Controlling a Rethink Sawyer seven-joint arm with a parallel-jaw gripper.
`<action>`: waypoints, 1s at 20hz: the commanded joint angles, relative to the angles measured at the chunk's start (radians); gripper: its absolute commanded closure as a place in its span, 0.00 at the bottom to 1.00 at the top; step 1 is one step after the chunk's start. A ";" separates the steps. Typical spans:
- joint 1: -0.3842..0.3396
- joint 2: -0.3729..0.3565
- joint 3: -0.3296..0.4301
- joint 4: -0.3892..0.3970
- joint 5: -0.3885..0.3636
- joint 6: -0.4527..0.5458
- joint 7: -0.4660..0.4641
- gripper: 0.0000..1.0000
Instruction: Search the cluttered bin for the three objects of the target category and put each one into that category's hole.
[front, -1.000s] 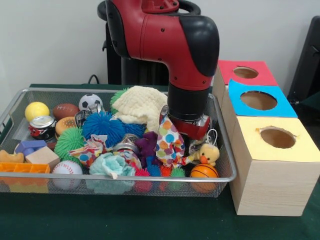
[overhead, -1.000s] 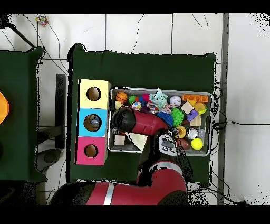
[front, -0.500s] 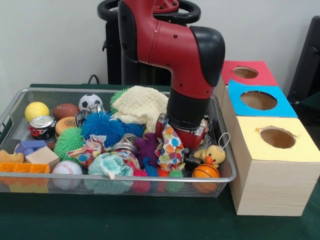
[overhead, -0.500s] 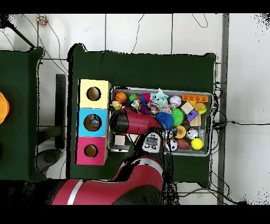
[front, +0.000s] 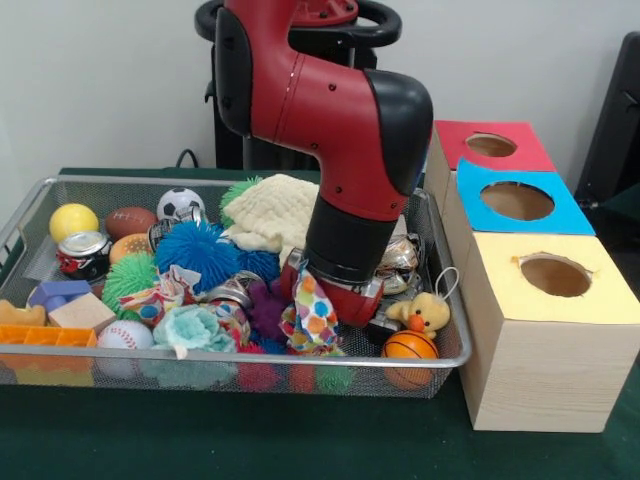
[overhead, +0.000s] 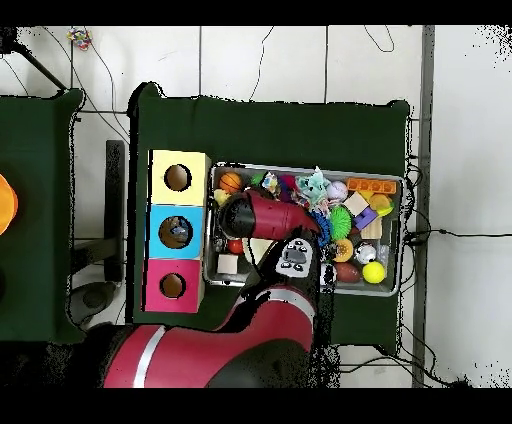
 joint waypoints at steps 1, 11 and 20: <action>-0.154 0.135 -0.072 -0.275 -0.076 0.014 -0.030 1.00; -0.178 0.146 -0.074 -0.377 -0.178 0.076 -0.021 1.00; -0.247 0.091 0.072 -0.345 -0.235 0.194 -0.116 1.00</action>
